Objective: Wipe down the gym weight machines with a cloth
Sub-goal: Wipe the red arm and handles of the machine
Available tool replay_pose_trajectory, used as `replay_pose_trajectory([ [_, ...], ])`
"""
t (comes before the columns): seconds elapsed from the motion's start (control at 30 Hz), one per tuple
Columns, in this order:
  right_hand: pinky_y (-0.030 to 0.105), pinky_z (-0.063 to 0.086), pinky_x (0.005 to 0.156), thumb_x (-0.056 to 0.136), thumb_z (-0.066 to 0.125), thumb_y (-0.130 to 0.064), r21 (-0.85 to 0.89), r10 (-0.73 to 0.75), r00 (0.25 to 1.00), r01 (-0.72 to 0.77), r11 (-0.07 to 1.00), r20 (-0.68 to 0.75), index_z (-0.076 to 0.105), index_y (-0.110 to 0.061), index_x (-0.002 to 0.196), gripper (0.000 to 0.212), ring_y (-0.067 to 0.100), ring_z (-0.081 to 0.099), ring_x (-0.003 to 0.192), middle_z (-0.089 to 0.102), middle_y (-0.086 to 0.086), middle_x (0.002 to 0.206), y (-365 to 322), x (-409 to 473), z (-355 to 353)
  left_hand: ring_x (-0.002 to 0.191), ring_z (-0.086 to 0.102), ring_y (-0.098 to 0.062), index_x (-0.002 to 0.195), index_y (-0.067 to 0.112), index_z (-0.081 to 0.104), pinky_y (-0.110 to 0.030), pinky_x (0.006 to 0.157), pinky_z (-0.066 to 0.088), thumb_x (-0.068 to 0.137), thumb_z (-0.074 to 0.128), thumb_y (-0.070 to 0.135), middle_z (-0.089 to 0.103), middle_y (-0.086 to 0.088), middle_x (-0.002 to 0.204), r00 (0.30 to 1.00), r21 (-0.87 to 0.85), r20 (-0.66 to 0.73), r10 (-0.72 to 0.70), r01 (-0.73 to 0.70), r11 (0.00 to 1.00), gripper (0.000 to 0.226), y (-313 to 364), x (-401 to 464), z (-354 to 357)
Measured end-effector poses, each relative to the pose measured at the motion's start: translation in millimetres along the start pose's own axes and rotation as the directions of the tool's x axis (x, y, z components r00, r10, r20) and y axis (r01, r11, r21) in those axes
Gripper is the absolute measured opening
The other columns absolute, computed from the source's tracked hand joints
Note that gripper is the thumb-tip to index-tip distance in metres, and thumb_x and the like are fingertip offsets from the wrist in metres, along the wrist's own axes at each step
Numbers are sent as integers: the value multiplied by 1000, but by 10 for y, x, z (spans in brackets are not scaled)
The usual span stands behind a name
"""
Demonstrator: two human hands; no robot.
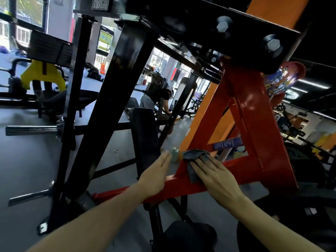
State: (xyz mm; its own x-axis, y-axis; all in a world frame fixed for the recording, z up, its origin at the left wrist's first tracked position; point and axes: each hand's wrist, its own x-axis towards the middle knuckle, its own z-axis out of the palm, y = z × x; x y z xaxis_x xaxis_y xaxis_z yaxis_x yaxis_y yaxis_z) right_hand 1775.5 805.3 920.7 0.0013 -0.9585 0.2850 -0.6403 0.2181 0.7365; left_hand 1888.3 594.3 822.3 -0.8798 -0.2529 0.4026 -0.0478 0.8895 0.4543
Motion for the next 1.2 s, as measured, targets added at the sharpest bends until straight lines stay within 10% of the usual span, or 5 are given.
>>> replay_pose_trajectory([
  [0.1, 39, 47, 106, 86, 41, -20, 51, -120, 991, 117, 992, 60, 65, -12, 133, 53, 23, 61, 125, 65, 5, 134, -100, -65, 116, 157, -8, -22, 162, 19, -10, -41, 128, 5, 91, 53, -4, -16, -1, 168, 972, -10, 183, -150, 155, 988, 97, -123, -395, 479],
  [0.23, 37, 49, 104, 76, 78, -26, 65, -208, 971, 202, 977, 113, 65, -12, 134, 61, 21, 62, 125, 65, 5, 136, -258, 34, 277, 156, -7, -17, 162, 24, -7, -43, 127, 12, 87, 53, -6, -8, 2, 170, 970, -91, 157, -188, 203, 975, 101, -183, -502, 627],
  [0.53, 34, 47, 105, 77, 82, -31, 51, -327, 923, 324, 945, 202, 58, -14, 142, 71, 19, 60, 126, 63, 5, 139, -657, 395, 417, 156, -4, -13, 162, 20, -6, -30, 126, 3, 92, 52, -4, -7, 8, 169, 970, -106, 140, -199, 214, 971, 94, -281, -522, 659],
  [0.97, 41, 53, 98, 71, 84, -12, 51, -309, 921, 306, 951, 238, 59, -5, 139, 73, 29, 60, 127, 62, 12, 138, -43, -92, 101, 156, 8, -22, 160, 39, -10, -28, 90, 49, 93, 48, -11, -12, 17, 168, 968, -149, 157, -197, 220, 964, 102, -260, -595, 511],
  [1.2, 37, 56, 91, 56, 96, -25, 164, -345, 873, 306, 938, 345, 68, -11, 129, 79, 26, 66, 118, 66, 11, 132, -992, 481, 606, 155, 3, -12, 162, 24, -6, -33, 116, 37, 94, 48, -6, -9, 11, 169, 966, -203, 211, -149, 192, 960, 92, -485, -595, 591],
])
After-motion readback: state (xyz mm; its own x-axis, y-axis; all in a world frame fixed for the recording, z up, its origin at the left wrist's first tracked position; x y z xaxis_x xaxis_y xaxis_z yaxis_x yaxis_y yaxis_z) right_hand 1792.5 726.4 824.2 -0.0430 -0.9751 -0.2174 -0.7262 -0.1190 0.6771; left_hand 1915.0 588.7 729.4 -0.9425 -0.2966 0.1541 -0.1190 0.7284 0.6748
